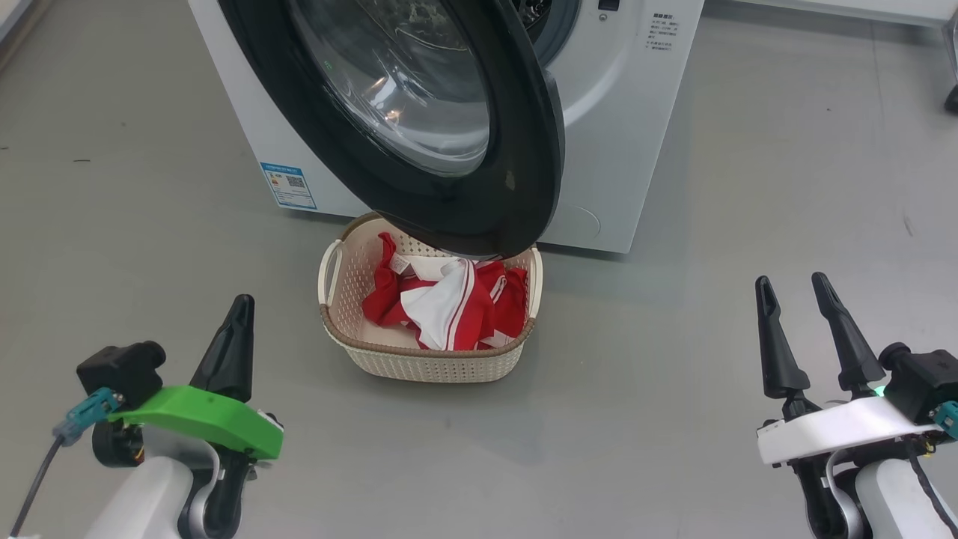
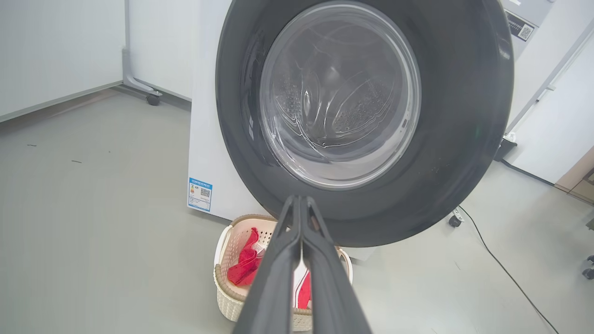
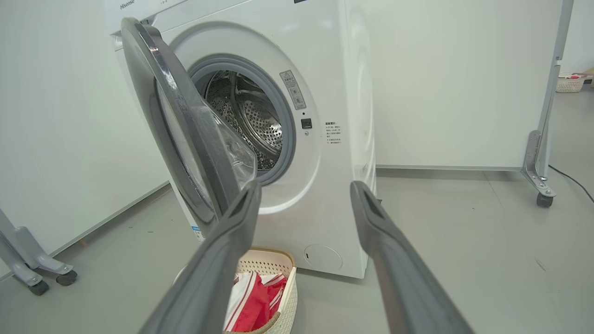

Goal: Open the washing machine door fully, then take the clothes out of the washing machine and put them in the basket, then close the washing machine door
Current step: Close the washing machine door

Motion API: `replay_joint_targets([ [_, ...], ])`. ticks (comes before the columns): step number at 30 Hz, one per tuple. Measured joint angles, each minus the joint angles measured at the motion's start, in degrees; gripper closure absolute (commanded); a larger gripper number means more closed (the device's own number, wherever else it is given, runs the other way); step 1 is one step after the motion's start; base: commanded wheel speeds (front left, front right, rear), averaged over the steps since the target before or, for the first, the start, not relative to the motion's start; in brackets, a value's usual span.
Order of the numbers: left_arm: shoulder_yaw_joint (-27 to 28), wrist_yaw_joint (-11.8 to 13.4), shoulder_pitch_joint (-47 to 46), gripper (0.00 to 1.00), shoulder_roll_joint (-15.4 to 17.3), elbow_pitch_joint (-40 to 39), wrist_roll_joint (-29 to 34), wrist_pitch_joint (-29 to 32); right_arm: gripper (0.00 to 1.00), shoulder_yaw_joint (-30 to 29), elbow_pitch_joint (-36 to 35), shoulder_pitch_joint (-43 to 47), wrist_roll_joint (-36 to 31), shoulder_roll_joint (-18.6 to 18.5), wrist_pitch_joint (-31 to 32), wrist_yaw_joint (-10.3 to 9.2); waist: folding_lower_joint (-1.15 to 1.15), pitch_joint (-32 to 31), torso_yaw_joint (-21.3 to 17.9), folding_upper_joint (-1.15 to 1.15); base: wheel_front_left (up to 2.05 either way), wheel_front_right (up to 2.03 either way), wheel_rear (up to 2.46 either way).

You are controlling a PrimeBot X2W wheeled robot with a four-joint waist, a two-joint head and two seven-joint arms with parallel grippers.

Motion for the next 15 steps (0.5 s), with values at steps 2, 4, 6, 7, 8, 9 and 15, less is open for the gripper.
replay_joint_targets([
  [2, 0.2, 0.3, 0.4, 1.00, 0.0, -0.6, 1.4, 0.0, 0.00, 0.0, 0.0, 0.1, 0.0, 0.0, 0.0, 0.00, 0.00, 0.0, 0.0, 0.00, 0.00, 0.00, 0.00],
  [4, 0.4, 0.5, 0.5, 1.00, 0.1, -1.5, 3.4, 0.0, 0.00, 0.0, 0.0, 0.1, 0.0, 0.1, 0.0, 0.00, 0.00, 0.0, 0.0, 0.00, 0.00, 0.00, 0.00],
  [6, 0.7, 0.7, 0.6, 1.00, 0.1, -2.2, 4.9, 0.0, 0.00, 0.0, 0.0, 0.1, 0.0, 0.2, 0.0, 0.00, 0.00, 0.0, 0.0, 0.00, 0.00, 0.00, 0.00],
  [7, 1.1, 1.0, 0.8, 1.00, 0.1, -2.6, 5.4, -0.1, 0.00, 0.0, -0.1, 0.1, 0.0, 0.2, 0.0, 0.00, 0.00, 0.0, 0.0, 0.00, 0.00, 0.00, 0.00],
  [8, 1.4, 1.2, 1.0, 1.00, 0.1, -3.0, 6.0, -0.1, 0.00, 0.1, -0.1, 0.2, 0.0, 0.2, 0.0, 0.00, 0.00, 0.0, -0.1, 0.00, 0.00, 0.00, 0.00],
  [9, 1.9, 1.5, 1.4, 1.00, 0.1, -3.4, 6.6, -0.1, 0.00, 0.1, -0.1, 0.2, 0.0, 0.3, 0.0, 0.00, 0.00, 0.0, -0.1, 0.00, 0.00, 0.00, 0.00],
  [15, 6.1, 2.1, 1.9, 1.00, -0.7, -7.8, 11.3, -0.2, 0.00, 0.1, -0.3, 0.6, 0.0, 0.4, 0.0, 0.00, 0.00, -0.1, -0.2, 0.00, 0.00, 0.00, 0.00],
])
